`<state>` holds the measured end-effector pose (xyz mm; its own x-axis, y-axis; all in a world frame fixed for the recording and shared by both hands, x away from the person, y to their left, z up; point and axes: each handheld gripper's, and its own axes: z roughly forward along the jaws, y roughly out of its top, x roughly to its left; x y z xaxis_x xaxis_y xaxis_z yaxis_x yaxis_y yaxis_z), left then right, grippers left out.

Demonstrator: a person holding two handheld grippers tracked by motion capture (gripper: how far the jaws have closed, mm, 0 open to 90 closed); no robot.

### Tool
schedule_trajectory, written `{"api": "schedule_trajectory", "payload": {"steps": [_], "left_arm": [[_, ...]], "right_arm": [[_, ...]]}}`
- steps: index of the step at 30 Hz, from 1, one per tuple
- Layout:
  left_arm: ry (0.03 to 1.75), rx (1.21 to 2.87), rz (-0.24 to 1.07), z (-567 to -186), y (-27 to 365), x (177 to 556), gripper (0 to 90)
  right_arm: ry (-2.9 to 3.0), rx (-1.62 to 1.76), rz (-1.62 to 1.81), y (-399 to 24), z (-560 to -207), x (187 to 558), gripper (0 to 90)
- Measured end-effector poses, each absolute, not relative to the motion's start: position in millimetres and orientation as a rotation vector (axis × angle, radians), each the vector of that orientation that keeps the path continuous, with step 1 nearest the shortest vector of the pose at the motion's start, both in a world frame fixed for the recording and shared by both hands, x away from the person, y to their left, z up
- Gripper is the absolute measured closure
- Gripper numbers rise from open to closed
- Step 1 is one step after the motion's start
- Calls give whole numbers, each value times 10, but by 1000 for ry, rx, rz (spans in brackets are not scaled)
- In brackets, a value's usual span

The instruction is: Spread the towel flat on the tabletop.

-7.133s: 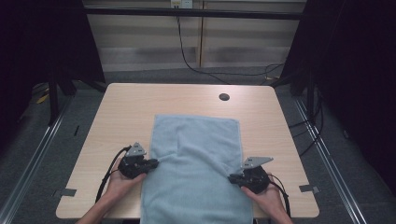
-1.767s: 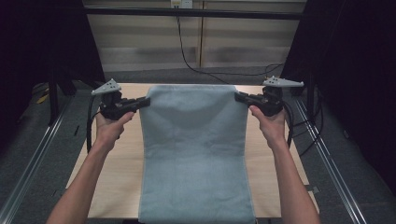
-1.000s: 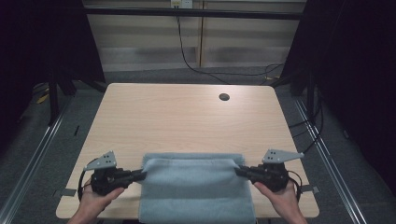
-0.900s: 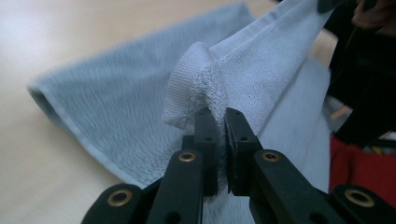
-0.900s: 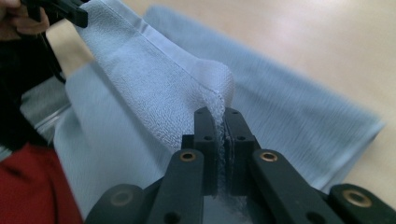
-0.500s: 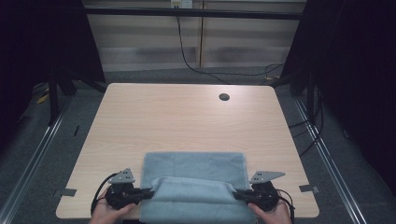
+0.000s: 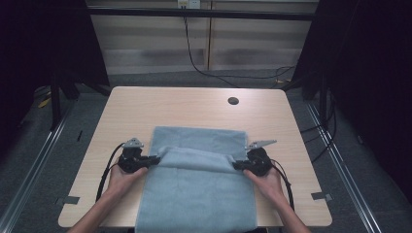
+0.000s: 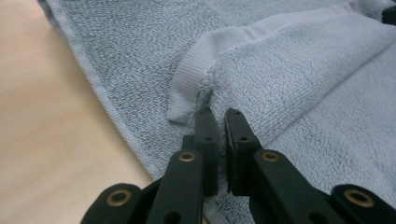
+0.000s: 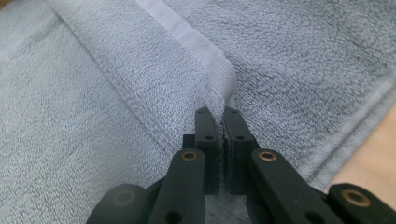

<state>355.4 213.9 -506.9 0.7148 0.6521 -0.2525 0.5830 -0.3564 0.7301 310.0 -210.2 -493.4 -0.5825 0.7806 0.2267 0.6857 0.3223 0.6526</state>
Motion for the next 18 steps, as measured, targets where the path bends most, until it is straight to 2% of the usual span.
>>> {"api": "schedule_trajectory", "payload": {"steps": [1, 2, 4, 6, 11, 18], "left_arm": [[954, 2045, 112, -5077, 2131, 3609, 852], [972, 2039, 130, -5080, 2110, 3736, 853], [987, 2035, 137, -5080, 2099, 3824, 853], [1014, 2016, 139, -5089, 2088, 3993, 853], [1033, 2012, 169, -5093, 2090, 4186, 853], [1063, 2010, 202, -5093, 2098, 4416, 853]], "right_arm": [[2447, 1365, 1106, -2102, -4934, 3100, 874], [2432, 1385, 1100, -2092, -4938, 3273, 874], [2424, 1393, 1096, -2094, -4939, 3330, 873], [2402, 1419, 1093, -2089, -4949, 3556, 874], [2381, 1417, 1025, -2023, -4934, 3864, 874], [2332, 1504, 1077, -2026, -4966, 4103, 874]]}}
